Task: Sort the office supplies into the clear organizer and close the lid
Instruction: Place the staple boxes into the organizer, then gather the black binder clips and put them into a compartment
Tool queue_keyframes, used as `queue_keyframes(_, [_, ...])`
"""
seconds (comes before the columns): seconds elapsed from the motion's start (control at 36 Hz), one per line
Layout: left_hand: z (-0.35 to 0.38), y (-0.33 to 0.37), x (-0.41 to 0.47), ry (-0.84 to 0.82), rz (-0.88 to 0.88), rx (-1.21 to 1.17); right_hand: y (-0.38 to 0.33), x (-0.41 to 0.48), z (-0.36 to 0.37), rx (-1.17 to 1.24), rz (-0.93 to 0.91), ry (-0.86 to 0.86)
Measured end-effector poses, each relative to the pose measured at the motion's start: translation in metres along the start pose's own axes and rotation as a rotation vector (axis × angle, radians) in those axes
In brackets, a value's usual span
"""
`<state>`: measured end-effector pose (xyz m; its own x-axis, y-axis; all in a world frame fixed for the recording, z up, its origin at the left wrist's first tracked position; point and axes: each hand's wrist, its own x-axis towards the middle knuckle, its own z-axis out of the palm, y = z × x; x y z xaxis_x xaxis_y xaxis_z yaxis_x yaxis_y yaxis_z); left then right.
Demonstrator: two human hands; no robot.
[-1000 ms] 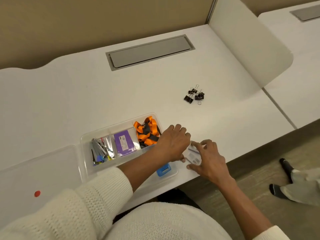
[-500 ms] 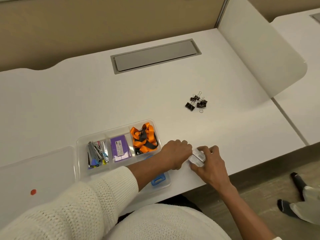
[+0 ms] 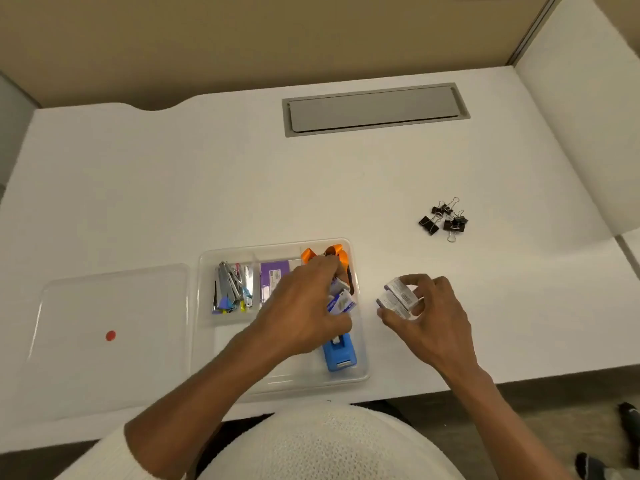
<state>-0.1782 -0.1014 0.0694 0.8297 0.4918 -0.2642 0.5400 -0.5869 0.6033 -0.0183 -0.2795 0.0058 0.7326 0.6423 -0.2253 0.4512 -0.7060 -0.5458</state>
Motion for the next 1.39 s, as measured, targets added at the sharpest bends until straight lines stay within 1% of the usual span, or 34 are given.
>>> queue_keyframes(0.08, [-0.010, -0.035, -0.030, 0.057, -0.112, 0.001, -0.030, -0.002, 0.010, 0.004, -0.094, -0.082])
queue_keyframes(0.14, [-0.008, -0.055, -0.048, 0.058, -0.139, 0.042, -0.048, -0.005, 0.019, 0.008, -0.152, -0.139])
queue_keyframes(0.22, [0.004, -0.074, -0.068, -0.003, -0.066, 0.155, -0.072, -0.015, 0.035, -0.006, -0.238, -0.190])
queue_keyframes(0.31, [0.019, -0.082, -0.072, -0.036, 0.011, 0.267, -0.089, -0.023, 0.048, -0.030, -0.268, -0.227])
queue_keyframes(0.36, [0.024, -0.086, -0.072, -0.085, 0.008, 0.328, -0.096, -0.026, 0.053, -0.032, -0.276, -0.246])
queue_keyframes(0.39, [0.024, -0.089, -0.073, -0.080, 0.007, 0.345, -0.099, -0.027, 0.055, -0.032, -0.280, -0.256])
queue_keyframes(0.44, [0.019, -0.095, -0.076, -0.007, 0.002, 0.344, -0.102, -0.029, 0.059, -0.037, -0.290, -0.276])
queue_keyframes(0.5, [0.012, -0.099, -0.082, 0.086, -0.029, 0.272, -0.103, -0.031, 0.063, -0.045, -0.301, -0.299])
queue_keyframes(0.58, [0.002, -0.110, -0.089, 0.281, -0.079, 0.160, -0.106, -0.033, 0.072, -0.107, -0.345, -0.326])
queue_keyframes(0.69, [-0.010, -0.131, -0.093, 0.488, -0.187, 0.241, -0.109, -0.039, 0.086, -0.208, -0.420, -0.333])
queue_keyframes(0.75, [-0.014, -0.142, -0.094, 0.545, -0.267, 0.256, -0.111, -0.043, 0.093, -0.246, -0.450, -0.314])
queue_keyframes(0.83, [-0.018, -0.156, -0.094, 0.539, -0.390, 0.233, -0.115, -0.047, 0.100, -0.309, -0.497, -0.302])
queue_keyframes(0.94, [-0.022, -0.160, -0.094, 0.472, -0.483, 0.215, -0.113, -0.048, 0.106, -0.288, -0.466, -0.317])
queue_keyframes(1.03, [-0.024, -0.158, -0.094, 0.446, -0.490, 0.278, -0.108, -0.047, 0.105, -0.261, -0.432, -0.297])
queue_keyframes(1.14, [-0.028, -0.151, -0.091, 0.446, -0.448, 0.371, -0.101, -0.043, 0.094, -0.195, -0.368, -0.236])
queue_keyframes(1.22, [-0.031, -0.135, -0.080, 0.466, -0.397, 0.393, -0.094, -0.036, 0.079, -0.098, -0.298, -0.168])
queue_keyframes(1.31, [-0.031, -0.111, -0.062, 0.424, -0.346, 0.361, -0.082, -0.023, 0.061, -0.042, -0.227, -0.081])
queue_keyframes(1.39, [-0.026, -0.084, -0.040, 0.357, -0.265, 0.287, -0.064, -0.004, 0.039, -0.038, -0.151, 0.016])
